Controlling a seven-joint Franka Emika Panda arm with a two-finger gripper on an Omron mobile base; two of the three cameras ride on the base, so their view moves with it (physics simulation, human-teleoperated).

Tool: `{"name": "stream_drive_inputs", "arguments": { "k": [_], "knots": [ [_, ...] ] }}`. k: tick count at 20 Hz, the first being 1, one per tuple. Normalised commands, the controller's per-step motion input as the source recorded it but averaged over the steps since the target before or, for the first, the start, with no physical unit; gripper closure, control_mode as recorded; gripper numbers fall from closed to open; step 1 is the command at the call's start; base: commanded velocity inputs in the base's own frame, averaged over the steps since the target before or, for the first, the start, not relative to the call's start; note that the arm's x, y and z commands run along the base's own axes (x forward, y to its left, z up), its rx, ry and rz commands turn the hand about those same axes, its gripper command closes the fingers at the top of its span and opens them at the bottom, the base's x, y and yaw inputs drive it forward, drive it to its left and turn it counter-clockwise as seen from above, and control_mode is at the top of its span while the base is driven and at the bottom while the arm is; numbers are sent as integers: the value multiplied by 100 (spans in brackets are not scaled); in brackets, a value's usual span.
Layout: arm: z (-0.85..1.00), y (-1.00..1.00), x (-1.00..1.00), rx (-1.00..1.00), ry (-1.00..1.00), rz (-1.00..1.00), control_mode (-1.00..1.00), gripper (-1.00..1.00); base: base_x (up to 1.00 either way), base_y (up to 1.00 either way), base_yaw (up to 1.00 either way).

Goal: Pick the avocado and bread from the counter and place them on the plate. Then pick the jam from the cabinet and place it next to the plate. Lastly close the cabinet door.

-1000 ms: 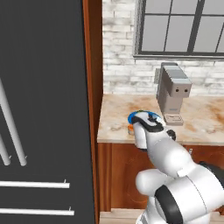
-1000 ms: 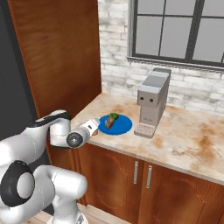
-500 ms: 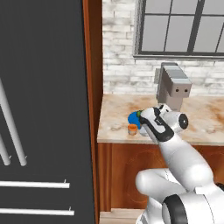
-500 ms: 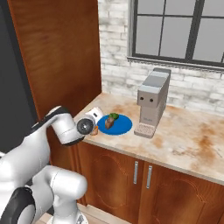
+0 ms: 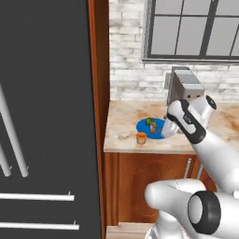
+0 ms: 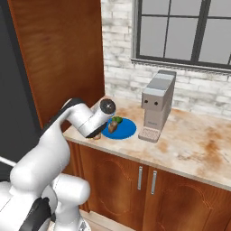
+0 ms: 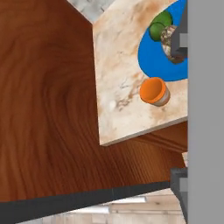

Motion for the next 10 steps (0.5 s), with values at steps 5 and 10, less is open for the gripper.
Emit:
{"name": "stream_drive_inputs", "arguments": {
  "k": [5, 10],
  "knots": [
    [-1, 2, -51, 0, 23, -2, -100, -100, 0, 0, 0],
    [-8, 0, -31, 0, 15, -24, -100, -100, 0, 0, 0]
  ]
}}
